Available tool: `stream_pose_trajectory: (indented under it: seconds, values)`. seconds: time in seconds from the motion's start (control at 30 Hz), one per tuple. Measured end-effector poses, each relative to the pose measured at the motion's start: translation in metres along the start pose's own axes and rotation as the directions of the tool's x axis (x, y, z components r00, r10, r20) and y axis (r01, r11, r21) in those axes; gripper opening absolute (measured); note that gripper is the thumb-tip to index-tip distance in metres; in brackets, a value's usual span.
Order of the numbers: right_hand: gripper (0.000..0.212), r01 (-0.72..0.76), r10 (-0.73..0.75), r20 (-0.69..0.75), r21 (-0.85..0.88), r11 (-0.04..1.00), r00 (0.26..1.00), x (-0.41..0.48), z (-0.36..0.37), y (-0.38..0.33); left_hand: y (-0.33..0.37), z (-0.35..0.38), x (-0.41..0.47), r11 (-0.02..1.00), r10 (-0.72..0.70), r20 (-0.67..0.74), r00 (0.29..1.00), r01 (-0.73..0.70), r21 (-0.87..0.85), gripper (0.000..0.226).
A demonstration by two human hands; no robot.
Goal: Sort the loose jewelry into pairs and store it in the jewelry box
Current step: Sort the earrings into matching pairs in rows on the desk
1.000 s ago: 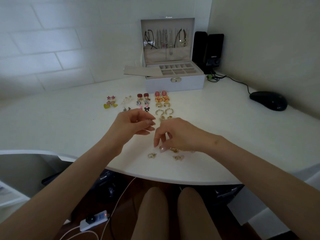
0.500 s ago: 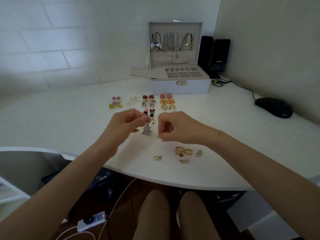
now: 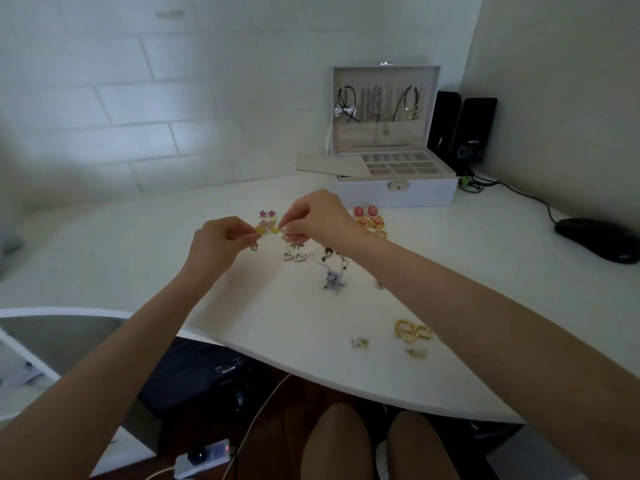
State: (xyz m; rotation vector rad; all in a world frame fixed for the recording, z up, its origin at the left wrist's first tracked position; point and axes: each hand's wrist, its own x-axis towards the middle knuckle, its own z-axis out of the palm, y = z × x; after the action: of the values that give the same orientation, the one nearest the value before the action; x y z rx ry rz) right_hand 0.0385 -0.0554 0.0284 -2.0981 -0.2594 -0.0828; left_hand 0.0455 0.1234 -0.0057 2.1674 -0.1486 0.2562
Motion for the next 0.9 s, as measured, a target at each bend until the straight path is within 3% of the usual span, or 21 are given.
stream_pose_trajectory:
  seconds: [0.1, 0.2, 0.3, 0.6, 0.9]
  values:
    - [0.009, -0.018, 0.018, -0.011, -0.038, 0.999, 1.0, 0.024, 0.016, -0.006, -0.009, -0.003, 0.017, 0.996, 0.007, 0.056, 0.998, -0.012, 0.094, 0.006]
    - [0.012, -0.005, 0.009, 0.015, -0.219, 0.976, 1.0, 0.044, 0.032, -0.006, -0.014, -0.003, 0.029, 0.988, -0.017, 0.154, 0.988, -0.007, 0.154, 0.003]
    - [0.016, -0.069, 0.095, 0.08, -0.284, 0.956, 0.992, 0.058, 0.043, 0.0, -0.018, 0.0, 0.036, 0.971, -0.041, 0.194, 0.98, -0.007, 0.241, 0.003]
    - [0.031, -0.103, 0.129, 0.036, -0.415, 0.904, 0.991, 0.08, 0.053, 0.011, -0.027, 0.005, 0.052, 0.971, -0.012, 0.17, 0.985, -0.029, 0.239, 0.005]
    - [0.016, -0.009, 0.014, 0.008, -0.461, 0.887, 1.0, 0.083, 0.058, 0.021, -0.037, 0.011, 0.057, 0.974, 0.055, 0.11, 0.992, -0.078, 0.211, 0.006]
